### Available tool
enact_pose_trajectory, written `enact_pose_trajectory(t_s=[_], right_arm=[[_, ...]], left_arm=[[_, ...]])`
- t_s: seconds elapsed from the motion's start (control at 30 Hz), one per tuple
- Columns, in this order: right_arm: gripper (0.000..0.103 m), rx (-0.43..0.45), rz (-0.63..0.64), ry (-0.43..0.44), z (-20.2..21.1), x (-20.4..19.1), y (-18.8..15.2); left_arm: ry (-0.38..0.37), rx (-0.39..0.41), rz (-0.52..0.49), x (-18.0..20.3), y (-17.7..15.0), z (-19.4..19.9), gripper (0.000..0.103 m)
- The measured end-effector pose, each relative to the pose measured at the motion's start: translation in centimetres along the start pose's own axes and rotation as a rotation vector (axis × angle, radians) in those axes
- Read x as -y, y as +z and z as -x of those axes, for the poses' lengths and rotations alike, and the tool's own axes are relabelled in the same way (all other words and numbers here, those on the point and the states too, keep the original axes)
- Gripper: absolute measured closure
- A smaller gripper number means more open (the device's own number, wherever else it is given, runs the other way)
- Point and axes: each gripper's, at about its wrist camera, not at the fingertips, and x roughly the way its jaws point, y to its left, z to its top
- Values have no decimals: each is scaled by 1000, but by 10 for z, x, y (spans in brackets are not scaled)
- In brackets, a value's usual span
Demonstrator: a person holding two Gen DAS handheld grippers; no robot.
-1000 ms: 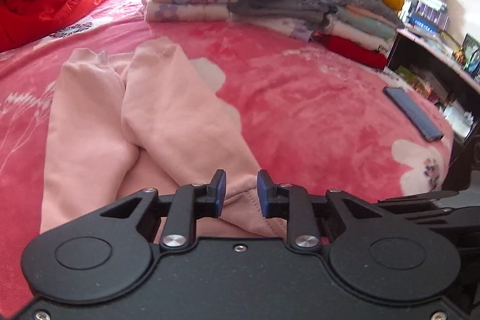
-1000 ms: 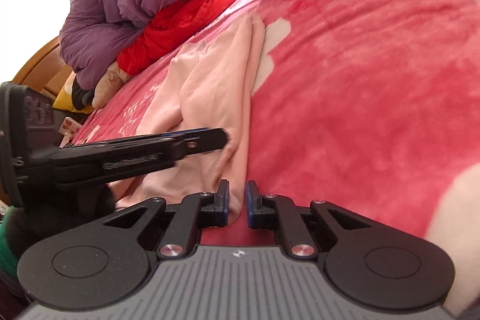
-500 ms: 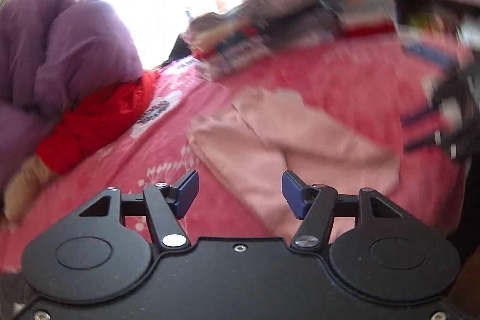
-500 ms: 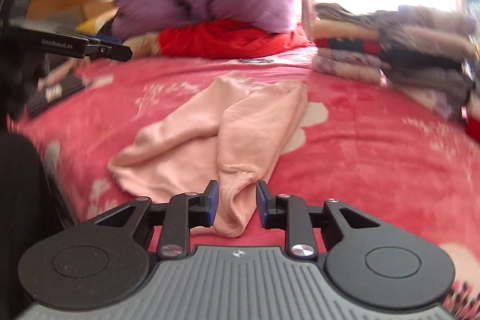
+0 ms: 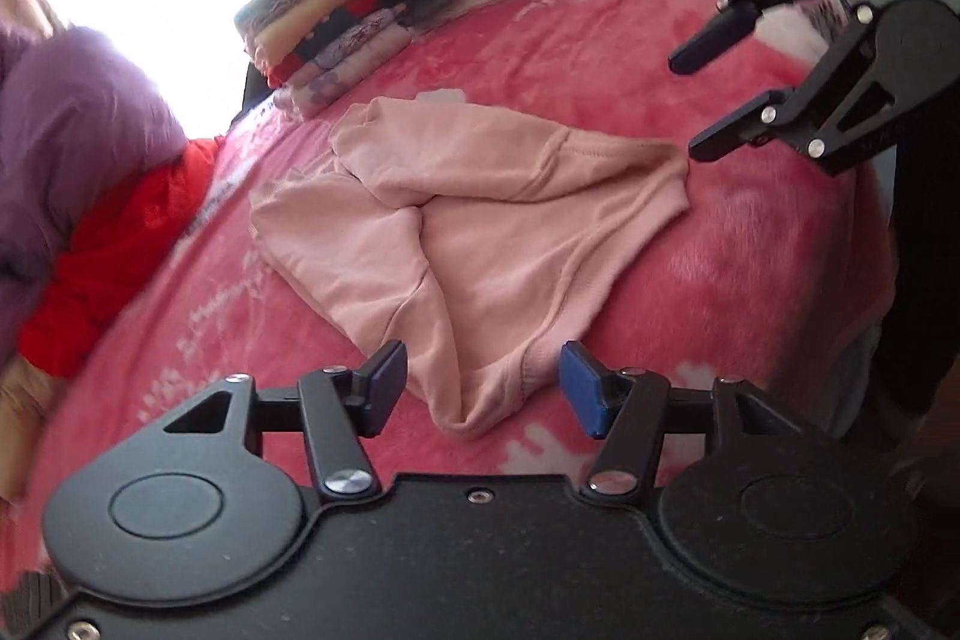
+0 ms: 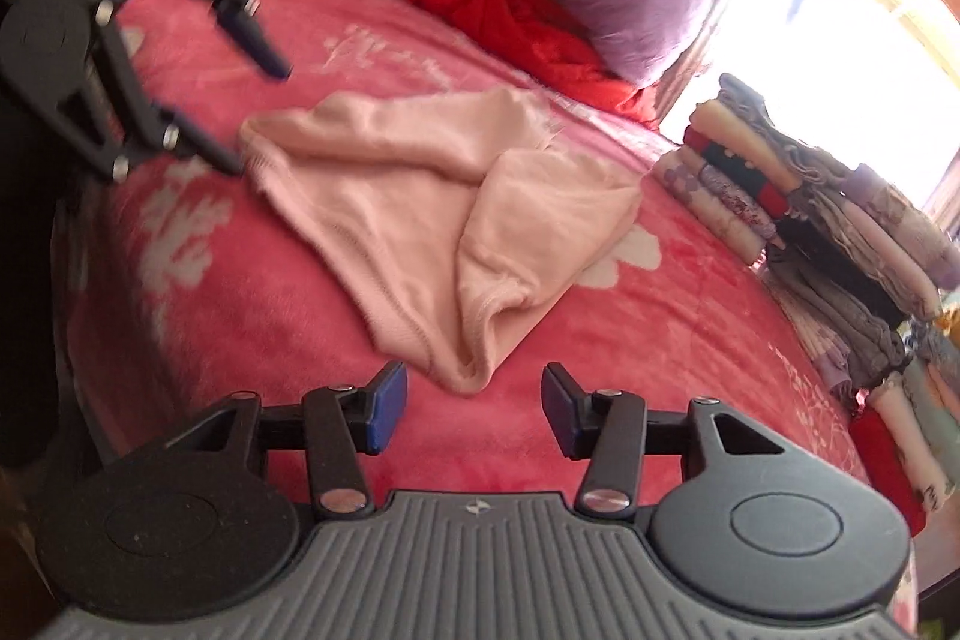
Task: Fold clothes
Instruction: 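Open both grippers and release the folded pink sweatshirt onto the bed, then grasp the ribbed hem with the left gripper while the right gripper grasps the hem beside it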
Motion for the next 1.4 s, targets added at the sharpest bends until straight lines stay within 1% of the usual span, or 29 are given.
enact_pose_trajectory(t_s=[0.1,0.13,0.2,0.27,0.37,0.4,0.43,0.47,0.53,0.57,0.63,0.7,0.73,0.77,0.8,0.87,0.97,1.03,1.07,1.13,1.2,1.23,1.27,1.3,1.33,1.4], right_arm=[[54,34,-119,13,-1,15,3],[54,34,-137,17,-3,17,2],[55,31,-162,26,-7,19,1],[55,28,-188,36,-11,22,0],[55,40,-193,41,-11,21,2],[55,45,-194,42,-11,21,2],[55,47,-197,44,-11,21,2],[56,47,-202,45,-11,22,2],[56,44,-220,51,-13,24,0],[57,40,-229,54,-14,25,-1],[57,34,-243,58,-17,27,-2],[57,31,-250,58,-19,27,-2],[57,31,-253,58,-19,27,-2],[57,30,-253,58,-19,27,-2],[57,29,-253,58,-19,26,-2],[57,23,-249,61,-20,26,-3],[57,11,-250,58,-22,26,-5],[57,5,-260,55,-23,28,-7],[57,4,-267,54,-23,29,-8],[57,7,-276,56,-24,30,-9],[58,9,-273,61,-25,30,-8],[59,10,-271,64,-25,29,-7],[59,11,-266,66,-25,29,-7],[59,12,-261,67,-24,28,-7],[59,13,-244,73,-22,28,-6],[58,15,-206,88,-17,26,-6]], left_arm=[[-68,-46,21,4,-2,-15,44],[-85,-43,16,8,-3,-17,45],[-91,-40,14,11,-2,-15,45],[-120,-17,11,8,-1,-4,45],[-133,46,104,-13,2,16,46],[-122,69,165,-25,3,19,51],[-97,86,231,-37,4,19,65],[-58,87,288,-49,5,15,71],[18,62,352,-64,8,1,92],[31,53,381,-69,8,-7,95],[15,25,446,-73,6,-23,97],[7,-42,447,-63,3,-43,98],[9,-55,424,-54,2,-49,100],[25,-57,392,-47,2,-51,100],[33,-60,386,-45,4,-50,100],[27,-51,435,-55,6,-41,99],[37,13,493,-66,10,-27,99],[25,8,519,-68,9,-33,99],[4,-21,527,-66,6,-43,99],[-4,-30,492,-56,2,-54,100],[-18,-11,483,-59,5,-44,99],[-29,24,498,-65,7,-32,92],[-33,54,489,-68,8,-20,84],[-34,80,469,-69,10,-9,61],[-31,93,424,-68,11,2,46],[-43,90,300,-56,11,16,45]])
